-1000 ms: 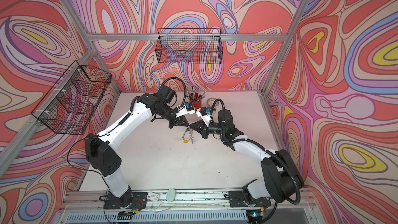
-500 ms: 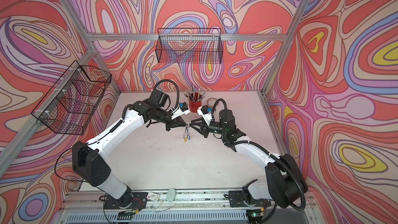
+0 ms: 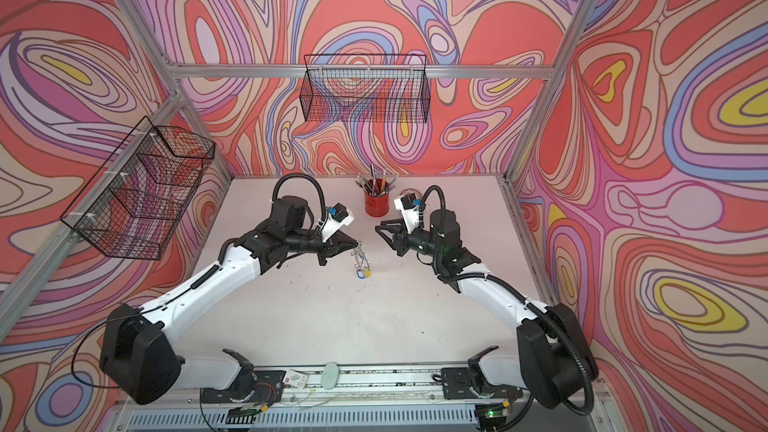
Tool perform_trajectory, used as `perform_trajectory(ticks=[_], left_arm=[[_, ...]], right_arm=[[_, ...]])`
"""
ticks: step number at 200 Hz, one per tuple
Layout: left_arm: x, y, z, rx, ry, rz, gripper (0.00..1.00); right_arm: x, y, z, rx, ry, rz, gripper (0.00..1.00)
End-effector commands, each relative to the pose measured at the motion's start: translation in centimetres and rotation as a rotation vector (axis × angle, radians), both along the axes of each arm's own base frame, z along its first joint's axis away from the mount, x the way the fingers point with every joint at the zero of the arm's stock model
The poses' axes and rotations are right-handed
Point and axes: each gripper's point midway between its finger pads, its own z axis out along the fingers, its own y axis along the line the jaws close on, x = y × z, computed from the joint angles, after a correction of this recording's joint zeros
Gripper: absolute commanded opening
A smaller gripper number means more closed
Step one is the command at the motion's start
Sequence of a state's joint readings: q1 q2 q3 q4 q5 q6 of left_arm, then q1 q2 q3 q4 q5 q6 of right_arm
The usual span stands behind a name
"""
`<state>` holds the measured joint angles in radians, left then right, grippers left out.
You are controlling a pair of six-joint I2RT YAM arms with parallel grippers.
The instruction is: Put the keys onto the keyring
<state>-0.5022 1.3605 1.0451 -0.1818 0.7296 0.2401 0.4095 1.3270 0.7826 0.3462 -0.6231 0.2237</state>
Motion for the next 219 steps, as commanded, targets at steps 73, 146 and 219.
perform_trajectory(ticks=[73,146,219], left_arm=[[2.0,-0.3,4.3,-0.44,-0.003,0.209,0.0],[2.9,-0.7,3.9,-0.585,0.032,0.292,0.0],[2.5,-1.3,3.9,-0.62,0.073,0.251,0.0]], right_arm=[[-0.9,2.0,-1.1,0.043,0.109,0.151,0.34],[-2.1,3.1,-1.6,0.078,0.143,0.236,0.38],[-1.1,3.2,-3.2,0.059,0.162,0.206,0.36]])
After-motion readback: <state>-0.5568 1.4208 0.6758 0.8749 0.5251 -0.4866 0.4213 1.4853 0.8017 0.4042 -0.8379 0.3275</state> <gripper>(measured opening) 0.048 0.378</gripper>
